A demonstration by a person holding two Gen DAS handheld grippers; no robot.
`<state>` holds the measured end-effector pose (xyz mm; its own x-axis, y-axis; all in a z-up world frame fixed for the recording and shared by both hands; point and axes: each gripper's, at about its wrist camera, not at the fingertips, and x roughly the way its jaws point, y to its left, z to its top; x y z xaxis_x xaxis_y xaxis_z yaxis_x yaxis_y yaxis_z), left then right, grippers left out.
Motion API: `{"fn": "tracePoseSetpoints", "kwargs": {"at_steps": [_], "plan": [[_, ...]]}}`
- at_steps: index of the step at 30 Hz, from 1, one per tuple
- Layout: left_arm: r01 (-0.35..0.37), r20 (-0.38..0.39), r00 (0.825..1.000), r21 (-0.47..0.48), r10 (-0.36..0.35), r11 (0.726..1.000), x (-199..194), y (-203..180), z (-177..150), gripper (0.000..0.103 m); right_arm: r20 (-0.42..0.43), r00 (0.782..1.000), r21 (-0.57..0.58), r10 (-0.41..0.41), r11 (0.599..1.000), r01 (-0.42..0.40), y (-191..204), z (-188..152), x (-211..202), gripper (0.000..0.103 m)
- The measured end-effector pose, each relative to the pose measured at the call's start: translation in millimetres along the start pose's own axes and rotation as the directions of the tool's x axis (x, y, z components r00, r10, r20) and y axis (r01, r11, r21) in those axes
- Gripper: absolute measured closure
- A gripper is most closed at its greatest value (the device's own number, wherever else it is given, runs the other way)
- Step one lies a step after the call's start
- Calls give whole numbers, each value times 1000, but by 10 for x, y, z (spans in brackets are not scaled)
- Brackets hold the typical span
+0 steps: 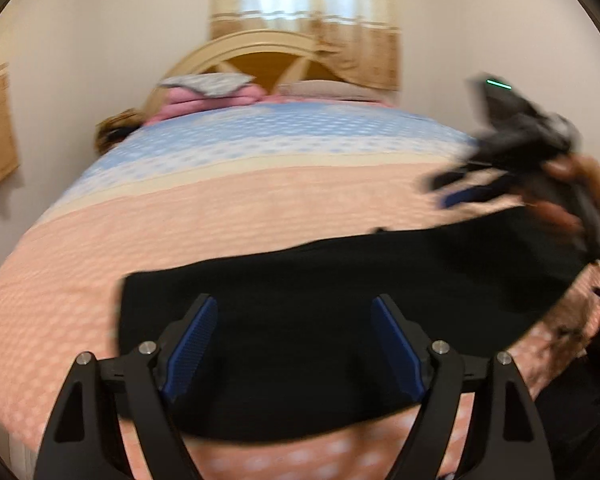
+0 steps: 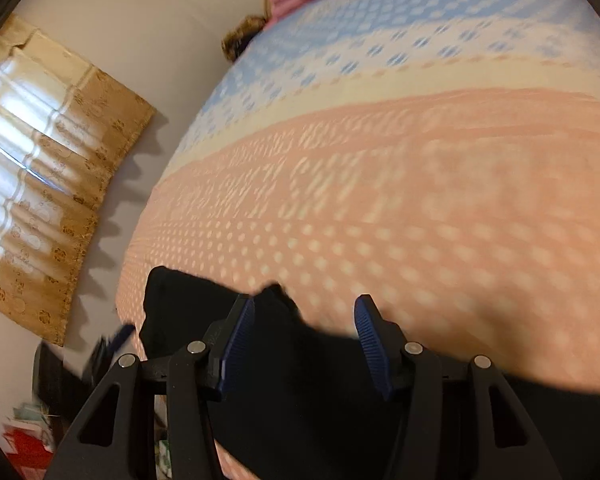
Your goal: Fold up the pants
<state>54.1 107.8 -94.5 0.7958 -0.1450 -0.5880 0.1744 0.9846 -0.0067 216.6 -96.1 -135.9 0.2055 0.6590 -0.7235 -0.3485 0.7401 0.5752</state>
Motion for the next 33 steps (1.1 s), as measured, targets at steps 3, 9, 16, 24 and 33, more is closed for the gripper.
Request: {"fn": "tracePoseSetpoints", "kwargs": {"at_steps": [3, 9, 16, 24, 33], "plan": [[67, -32, 997, 23, -66, 997, 228, -164, -8, 20, -70, 998, 15, 4, 1000, -3, 108, 110, 343, 55], [107, -94, 990, -30, -109, 994, 426, -66, -172, 20, -189, 982, 31, 30, 999, -25, 191, 79, 747, 74], [119, -74, 990, -26, -121, 993, 340, -94, -215, 20, -107, 991, 26, 75, 997, -73, 304, 91, 696, 98], [102, -64, 993, 3, -101, 995, 303, -208, -276, 20, -33, 998, 69, 54, 996, -51, 209, 134, 639, 100], [107, -56, 993, -27, -108, 994, 280, -158, -219, 20, 36, 999, 7, -16, 1000, 16, 170, 34, 412, 51]]}}
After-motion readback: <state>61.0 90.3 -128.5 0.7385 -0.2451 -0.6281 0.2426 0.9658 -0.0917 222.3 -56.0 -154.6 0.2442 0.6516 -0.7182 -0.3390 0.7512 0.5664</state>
